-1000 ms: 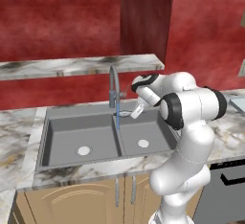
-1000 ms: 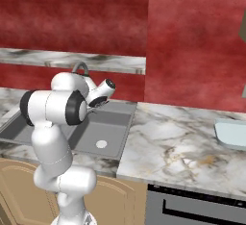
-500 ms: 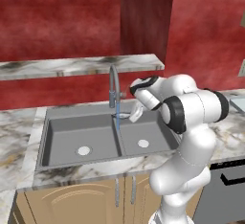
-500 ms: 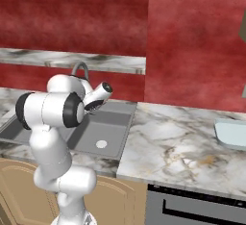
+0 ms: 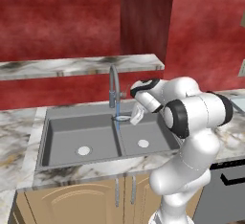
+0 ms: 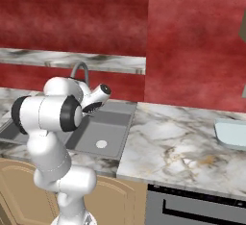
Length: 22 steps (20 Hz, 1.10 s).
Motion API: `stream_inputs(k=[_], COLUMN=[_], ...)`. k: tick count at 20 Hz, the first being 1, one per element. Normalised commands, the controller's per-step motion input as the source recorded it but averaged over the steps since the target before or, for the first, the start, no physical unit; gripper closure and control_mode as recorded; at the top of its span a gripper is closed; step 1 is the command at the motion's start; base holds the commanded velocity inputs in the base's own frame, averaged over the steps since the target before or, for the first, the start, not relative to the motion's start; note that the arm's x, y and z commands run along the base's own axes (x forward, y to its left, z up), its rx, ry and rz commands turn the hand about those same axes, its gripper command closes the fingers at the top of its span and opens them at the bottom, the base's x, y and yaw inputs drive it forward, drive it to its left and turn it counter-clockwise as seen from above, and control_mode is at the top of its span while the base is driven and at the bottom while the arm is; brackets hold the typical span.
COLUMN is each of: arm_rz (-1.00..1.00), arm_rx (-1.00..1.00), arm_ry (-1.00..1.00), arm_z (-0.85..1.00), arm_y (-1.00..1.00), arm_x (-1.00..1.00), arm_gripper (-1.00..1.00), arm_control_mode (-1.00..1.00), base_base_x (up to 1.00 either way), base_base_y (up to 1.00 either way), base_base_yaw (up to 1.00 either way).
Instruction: Take the fish out of the fridge, briefly rinse it in the sink, and place it on the tray next to the sink.
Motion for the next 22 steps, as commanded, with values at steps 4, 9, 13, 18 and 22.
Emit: stream_inputs(k=[4,9,13,18,22], arm_rz=[-0.01,-0.06,-0.17,-0.33,-0.46], arm_rx=[0.0,0.03,0.06,0.0,0.0], arm_ry=[0.0,0.03,0.11,0.07,0.07], arm_z=[0.0,0.13,0.06,0.64,1.0], arm_y=[0.0,-0.24,-0.72,-0.74,-0.59], arm_x=[0.58,-0.29,-1.0,-1.0,-0.99], arm_gripper=[1.0,1.0,1.0,1.0,1.0], arm_control_mode=[-1.0,-1.0,-1.0,-1.0,-1.0], base_base_x=[0.0,0.0,0.0,0.0,0.0], base_base_y=[0.0,0.0,0.0,0.0,0.0], base_base_yaw=[0.0,0.0,0.0,0.0,0.0])
